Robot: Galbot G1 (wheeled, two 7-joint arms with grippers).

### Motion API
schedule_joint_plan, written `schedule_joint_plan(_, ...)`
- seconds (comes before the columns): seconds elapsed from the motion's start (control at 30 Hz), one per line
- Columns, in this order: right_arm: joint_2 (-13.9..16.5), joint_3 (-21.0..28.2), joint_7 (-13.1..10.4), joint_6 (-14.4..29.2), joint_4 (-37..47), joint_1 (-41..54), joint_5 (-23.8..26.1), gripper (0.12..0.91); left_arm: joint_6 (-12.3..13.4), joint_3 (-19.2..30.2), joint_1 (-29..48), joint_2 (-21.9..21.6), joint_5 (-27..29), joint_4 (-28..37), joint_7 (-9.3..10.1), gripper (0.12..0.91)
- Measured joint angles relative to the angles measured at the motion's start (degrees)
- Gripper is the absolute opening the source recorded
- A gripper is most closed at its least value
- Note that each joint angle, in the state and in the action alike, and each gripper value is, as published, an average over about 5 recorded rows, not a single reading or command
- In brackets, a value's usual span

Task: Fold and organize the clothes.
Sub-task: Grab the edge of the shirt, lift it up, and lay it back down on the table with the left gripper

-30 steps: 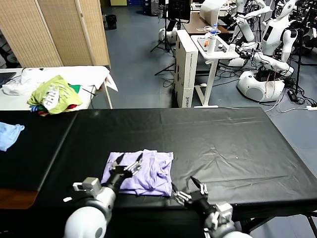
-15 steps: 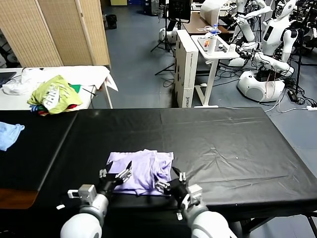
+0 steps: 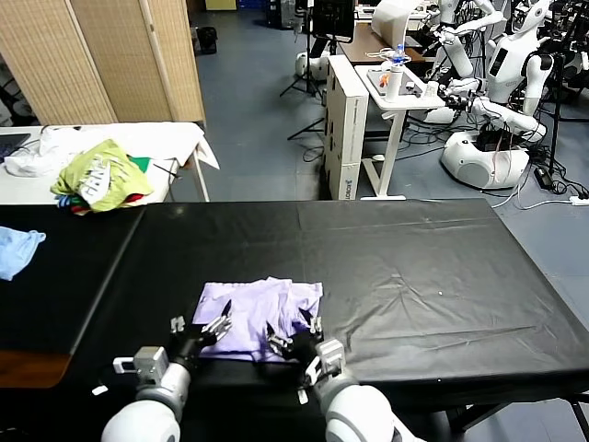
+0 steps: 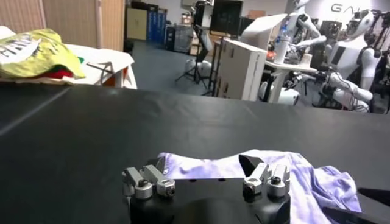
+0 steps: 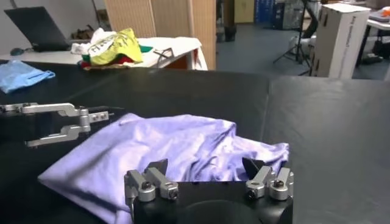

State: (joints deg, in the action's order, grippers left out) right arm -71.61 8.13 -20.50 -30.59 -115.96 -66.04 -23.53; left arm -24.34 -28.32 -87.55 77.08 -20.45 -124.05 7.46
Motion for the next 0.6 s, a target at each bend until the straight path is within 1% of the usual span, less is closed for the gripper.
schedule_joint_plan(0.1,-0.56,0.08,-0.19,-0.07,0.78,0.15,0.23,0.591,0.04,-0.36,-0.13,-0.04,-0.03,-0.16,-0.01,0.907)
schedule_joint_plan(0.2,-0.83,0.08,-0.27,-0.27,1.36,0.01,0.3,0.533,0.06,-0.63,-0.28,-0.11,-0.11,-0.29,-0.01,0.907)
schedule_joint_plan(0.33,-0.93,-0.13,-0.35,-0.4,1.51,-0.46,0.31,0.489,0.08,-0.77,-0.37,-0.18,-0.24,-0.35,-0.01,0.907)
schedule_joint_plan(0.37,-0.93,-0.24,-0.35,-0.37,1.41,-0.62,0.31,0.466,0.08,-0.77,-0.38,-0.19,-0.27,-0.36,-0.01,0.907)
schedule_joint_plan(0.43,-0.93,-0.52,-0.36,-0.25,1.08,-0.97,0.35,0.383,0.08,-0.78,-0.4,-0.18,-0.31,-0.37,-0.01,0.907)
schedule_joint_plan(0.53,-0.8,-1.11,-0.3,0.26,0.34,-1.62,0.65,0.21,0.08,-0.77,-0.43,-0.14,-0.34,-0.35,0.0,0.907)
schedule_joint_plan(0.6,-0.5,-1.64,-0.2,0.66,-0.31,-2.21,0.97,0.151,0.08,-0.76,-0.44,-0.09,-0.35,-0.33,0.02,0.907)
